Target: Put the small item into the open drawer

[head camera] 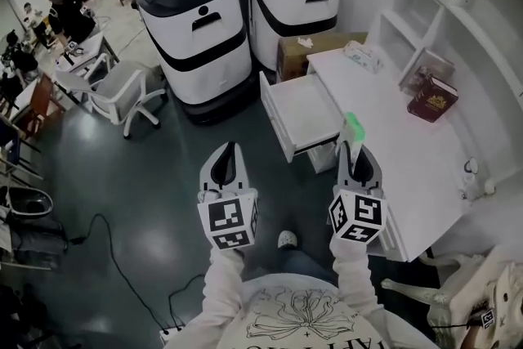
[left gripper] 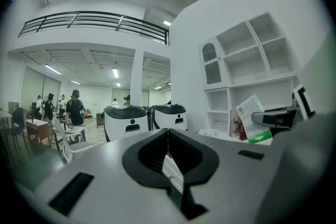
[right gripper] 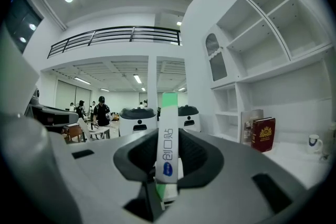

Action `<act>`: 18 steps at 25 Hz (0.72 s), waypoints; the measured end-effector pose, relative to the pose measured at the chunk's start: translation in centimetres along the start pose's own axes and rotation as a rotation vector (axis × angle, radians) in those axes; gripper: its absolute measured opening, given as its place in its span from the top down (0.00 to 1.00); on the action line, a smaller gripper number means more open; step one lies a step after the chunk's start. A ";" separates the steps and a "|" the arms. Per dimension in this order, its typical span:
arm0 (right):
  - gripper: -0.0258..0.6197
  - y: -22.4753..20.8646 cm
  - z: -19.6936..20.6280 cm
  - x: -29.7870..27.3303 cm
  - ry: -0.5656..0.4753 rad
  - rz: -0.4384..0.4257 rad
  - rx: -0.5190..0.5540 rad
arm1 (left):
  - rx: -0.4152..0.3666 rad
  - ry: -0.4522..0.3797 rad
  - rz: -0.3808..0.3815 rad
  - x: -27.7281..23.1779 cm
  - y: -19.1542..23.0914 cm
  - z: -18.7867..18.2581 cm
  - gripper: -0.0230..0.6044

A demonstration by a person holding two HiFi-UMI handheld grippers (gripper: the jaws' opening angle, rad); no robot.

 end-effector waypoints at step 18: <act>0.82 -5.4 4.0 -15.5 0.081 -0.014 -0.031 | 0.005 0.076 -0.027 -16.0 -0.9 3.1 0.95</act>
Point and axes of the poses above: the fingertips, and each gripper's own axes: x backward along the fingers, y to its left, z out of its underside, the point moved 3 cm from there along x, backward along the fingers, and after that the axes turned 6 degrees about -y, right-handed, at the moved point
